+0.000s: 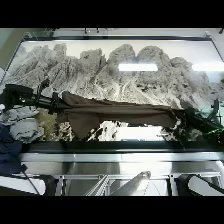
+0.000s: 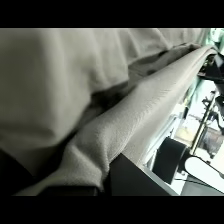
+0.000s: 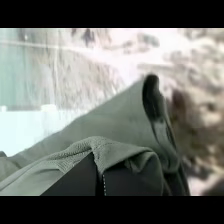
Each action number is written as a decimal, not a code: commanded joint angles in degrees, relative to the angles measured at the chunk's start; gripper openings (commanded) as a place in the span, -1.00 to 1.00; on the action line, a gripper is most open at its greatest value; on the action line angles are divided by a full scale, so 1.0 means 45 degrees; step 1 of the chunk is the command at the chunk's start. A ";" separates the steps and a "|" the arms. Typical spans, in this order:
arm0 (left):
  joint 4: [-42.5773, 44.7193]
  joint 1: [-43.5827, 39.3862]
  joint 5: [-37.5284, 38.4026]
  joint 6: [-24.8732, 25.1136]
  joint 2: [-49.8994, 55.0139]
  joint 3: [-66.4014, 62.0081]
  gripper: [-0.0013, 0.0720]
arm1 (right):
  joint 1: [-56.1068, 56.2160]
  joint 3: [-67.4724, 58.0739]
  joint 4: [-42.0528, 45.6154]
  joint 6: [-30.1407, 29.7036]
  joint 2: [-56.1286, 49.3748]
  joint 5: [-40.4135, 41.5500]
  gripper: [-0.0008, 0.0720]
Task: Fold the shirts.
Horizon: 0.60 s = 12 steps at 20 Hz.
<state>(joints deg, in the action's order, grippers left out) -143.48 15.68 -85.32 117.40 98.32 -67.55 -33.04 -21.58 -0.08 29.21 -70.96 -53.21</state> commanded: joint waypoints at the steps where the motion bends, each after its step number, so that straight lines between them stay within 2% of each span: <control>1: 0.0121 -0.0578 -0.0267 -0.0369 0.1661 -0.1938 -0.92 | 0.0092 -0.0058 -0.1384 -0.1549 -0.0500 0.0262 -0.91; 6: 0.0092 -0.0991 -0.1083 -0.1345 0.2948 -0.3866 -0.92 | 0.0199 -0.0058 -0.1375 -0.2186 -0.1030 0.0437 -0.88; 7: 0.0087 -0.0996 -0.1180 -0.1350 0.2963 -0.4046 -0.75 | 0.0316 -0.0058 -0.1375 -0.2215 -0.1049 0.0452 -0.64; 8: 0.0049 -0.0996 -0.1297 -0.1355 0.2948 -0.4216 -0.07 | 0.0398 -0.0097 -0.1375 -0.2215 -0.1044 0.0432 -0.15; 9: -0.0165 -0.0991 -0.1511 -0.1360 0.2948 -0.4420 0.59 | 0.0457 -0.0170 -0.1336 -0.2210 -0.1039 0.0398 -0.11; 10: -0.0233 -0.0942 -0.1666 -0.1554 0.2948 -0.4702 1.00 | 0.0461 -0.0306 -0.1180 -0.2210 -0.1035 0.0257 -0.08; 11: -0.0301 -0.0860 -0.1836 -0.1588 0.2948 -0.5008 0.98 | 0.0442 -0.0520 -0.0806 -0.2113 -0.1035 0.0053 0.26; 12: -0.0495 -0.0855 -0.2025 -0.1661 0.2948 -0.5333 0.98 | 0.0437 -0.0855 -0.0112 -0.1656 -0.1005 -0.0233 0.50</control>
<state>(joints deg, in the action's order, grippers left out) -143.90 11.64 -91.81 111.37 111.18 -87.96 -31.35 -23.38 -4.71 20.08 -75.42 -51.55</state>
